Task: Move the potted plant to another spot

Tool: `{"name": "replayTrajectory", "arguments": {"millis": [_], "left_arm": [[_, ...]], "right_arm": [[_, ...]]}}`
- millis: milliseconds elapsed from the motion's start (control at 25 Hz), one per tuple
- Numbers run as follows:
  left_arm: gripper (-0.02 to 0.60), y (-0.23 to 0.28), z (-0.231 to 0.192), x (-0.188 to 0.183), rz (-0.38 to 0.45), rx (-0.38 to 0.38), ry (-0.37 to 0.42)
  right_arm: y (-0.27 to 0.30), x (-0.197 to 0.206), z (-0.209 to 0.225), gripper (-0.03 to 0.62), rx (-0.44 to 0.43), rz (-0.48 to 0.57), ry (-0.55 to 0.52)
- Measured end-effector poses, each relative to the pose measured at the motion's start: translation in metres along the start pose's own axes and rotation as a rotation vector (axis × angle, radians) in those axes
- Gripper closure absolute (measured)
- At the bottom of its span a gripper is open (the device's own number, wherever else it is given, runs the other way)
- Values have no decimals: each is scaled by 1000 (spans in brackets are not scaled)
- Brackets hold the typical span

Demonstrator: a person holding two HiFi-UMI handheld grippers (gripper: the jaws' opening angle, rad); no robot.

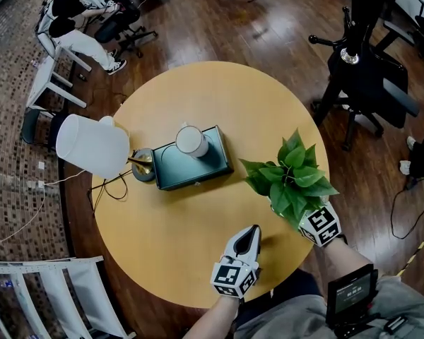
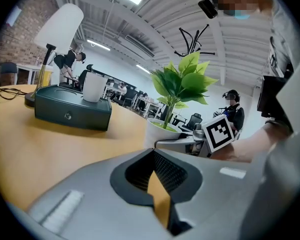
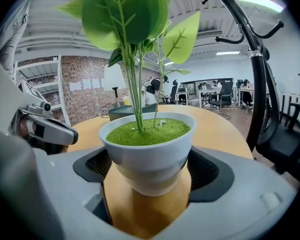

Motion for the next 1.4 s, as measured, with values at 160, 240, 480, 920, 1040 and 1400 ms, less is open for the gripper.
{"name": "replayTrajectory", "arguments": {"millis": [160, 240, 480, 920, 1040, 1400], "left_arm": [[581, -6, 1, -3, 6, -5, 6], [581, -10, 1, -3, 12, -8, 10], [581, -18, 5, -7, 19, -23, 18], [581, -27, 4, -14, 44, -55, 32], [581, -37, 1, -27, 73, -70, 43], [581, -71, 4, -77, 181, -109, 104]], "right_arm": [[1, -1, -9, 134, -16, 15, -10], [1, -2, -12, 134, -22, 26, -11], [-2, -9, -19, 135, -45, 62, -18], [-5, -29, -30, 137, -85, 138, -42], [-11, -47, -40, 137, -95, 160, -64], [-35, -108, -70, 136, -130, 247, -149]]}}
Point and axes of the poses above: the fingertips, and each gripper's own axes: y forward along the fingers, z to its right, x out of its underside, the point moved 8 cm from there along -y, backward along the fingers, and after that the axes turned 11 degrees about -z, right-handed, at the moved point
